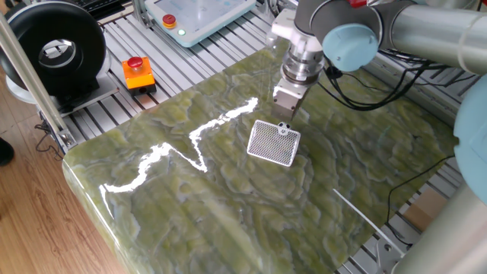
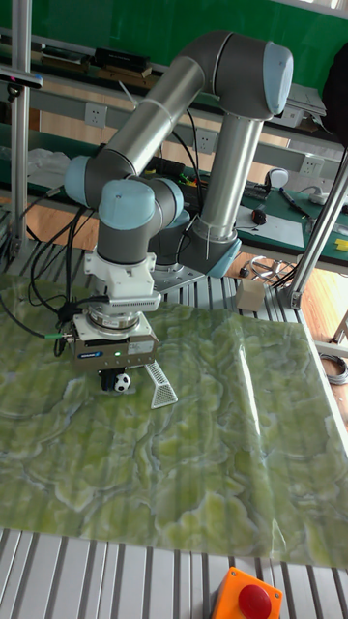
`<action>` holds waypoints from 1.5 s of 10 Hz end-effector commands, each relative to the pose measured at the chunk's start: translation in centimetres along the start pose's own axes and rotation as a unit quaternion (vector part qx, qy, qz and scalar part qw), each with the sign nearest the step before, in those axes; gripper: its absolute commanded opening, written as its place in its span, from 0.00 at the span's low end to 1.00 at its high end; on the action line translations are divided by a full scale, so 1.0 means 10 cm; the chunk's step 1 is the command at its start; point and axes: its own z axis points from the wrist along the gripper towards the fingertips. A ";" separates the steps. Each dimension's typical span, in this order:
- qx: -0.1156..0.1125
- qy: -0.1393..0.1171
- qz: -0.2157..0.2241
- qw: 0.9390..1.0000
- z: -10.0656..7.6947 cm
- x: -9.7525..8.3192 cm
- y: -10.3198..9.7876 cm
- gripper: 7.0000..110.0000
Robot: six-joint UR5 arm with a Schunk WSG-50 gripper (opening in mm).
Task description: Push the soccer ball into the goal
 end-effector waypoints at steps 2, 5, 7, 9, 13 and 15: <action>0.014 -0.007 -0.006 1.000 -0.01 -0.04 -0.11 0.00; 0.034 -0.006 -0.020 0.999 -0.03 -0.04 -0.25 0.00; 0.021 -0.013 -0.018 1.000 -0.03 -0.07 -0.19 0.00; -0.118 -0.013 0.049 0.992 -0.08 -0.10 0.54 0.00; -0.045 -0.012 0.004 0.999 -0.03 -0.07 0.18 0.00; 0.071 -0.027 -0.081 0.994 -0.04 -0.17 -0.44 0.00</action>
